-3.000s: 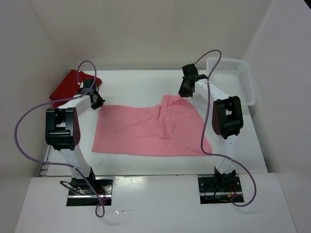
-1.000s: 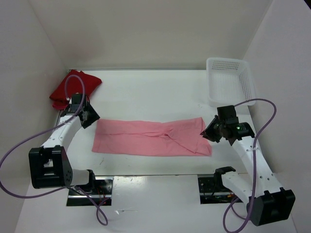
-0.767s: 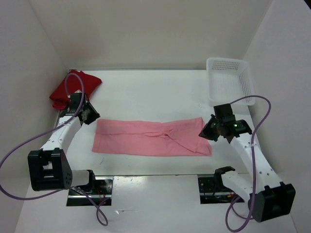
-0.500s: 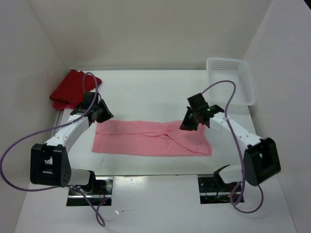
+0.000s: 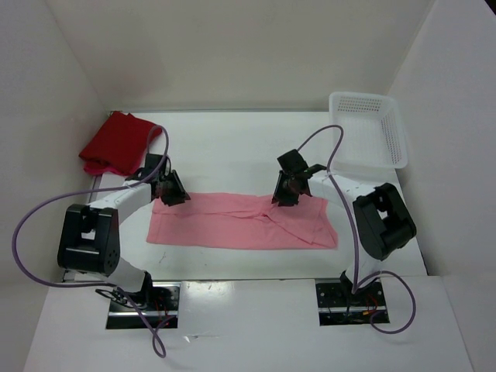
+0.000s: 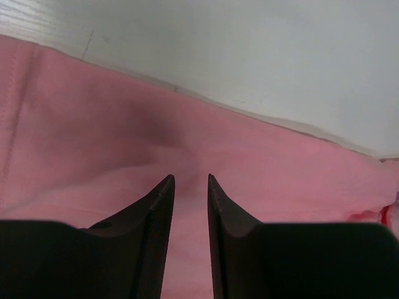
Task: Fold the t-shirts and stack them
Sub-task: Fold the other side of the tshirt into a rectangle
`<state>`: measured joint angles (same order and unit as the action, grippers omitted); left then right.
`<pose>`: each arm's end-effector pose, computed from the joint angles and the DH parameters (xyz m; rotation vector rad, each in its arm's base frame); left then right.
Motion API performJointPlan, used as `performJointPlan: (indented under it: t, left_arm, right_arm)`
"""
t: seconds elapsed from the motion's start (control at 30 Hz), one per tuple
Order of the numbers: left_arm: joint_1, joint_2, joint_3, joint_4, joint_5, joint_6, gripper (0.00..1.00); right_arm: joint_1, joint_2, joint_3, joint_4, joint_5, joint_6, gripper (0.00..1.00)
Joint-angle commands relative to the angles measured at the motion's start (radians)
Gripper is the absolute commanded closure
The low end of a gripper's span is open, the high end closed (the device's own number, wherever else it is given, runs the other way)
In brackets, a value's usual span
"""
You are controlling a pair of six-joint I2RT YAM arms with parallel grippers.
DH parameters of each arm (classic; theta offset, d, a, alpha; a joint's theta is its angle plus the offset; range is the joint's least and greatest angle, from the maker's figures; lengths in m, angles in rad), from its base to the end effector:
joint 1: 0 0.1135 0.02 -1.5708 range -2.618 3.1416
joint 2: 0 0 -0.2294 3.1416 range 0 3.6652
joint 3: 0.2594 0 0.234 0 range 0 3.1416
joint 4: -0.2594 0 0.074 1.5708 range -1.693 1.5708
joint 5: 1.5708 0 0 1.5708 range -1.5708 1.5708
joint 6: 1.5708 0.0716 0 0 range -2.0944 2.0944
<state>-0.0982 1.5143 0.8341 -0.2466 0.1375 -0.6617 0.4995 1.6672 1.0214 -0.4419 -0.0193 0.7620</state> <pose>0.3052 -0.0399 0.1311 -0.6531 2.4673 -0.4789 0.2859 0.1576 0.1247 0.3512 2.7096 0.4183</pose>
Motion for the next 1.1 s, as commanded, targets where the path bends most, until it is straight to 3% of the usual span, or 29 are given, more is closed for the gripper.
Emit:
performJointPlan:
  t: [0.0, 0.33, 0.5, 0.83, 1.07]
  left_arm:
    - [0.009, 0.001, -0.010, 0.052, 0.027, -0.010, 0.65]
    - [0.009, 0.020, -0.010, 0.052, -0.001, -0.010, 0.65]
    - [0.009, 0.020, -0.010, 0.052, -0.001, -0.010, 0.65]
    - [0.009, 0.011, -0.010, 0.052, -0.010, -0.010, 0.65]
    - [0.009, 0.001, -0.010, 0.052, -0.001, -0.010, 0.65]
  right_arm:
    - [0.001, 0.035, 0.032, 0.054, 0.050, -0.020, 0.65]
    - [0.010, 0.039, 0.023, 0.026, 0.085, -0.020, 0.62]
    - [0.034, 0.028, 0.023, -0.010, 0.049, -0.020, 0.76]
    - [0.090, -0.069, -0.032, -0.052, -0.025, 0.011, 0.84]
    - [0.171, -0.119, -0.115, -0.043, -0.103, 0.065, 0.84]
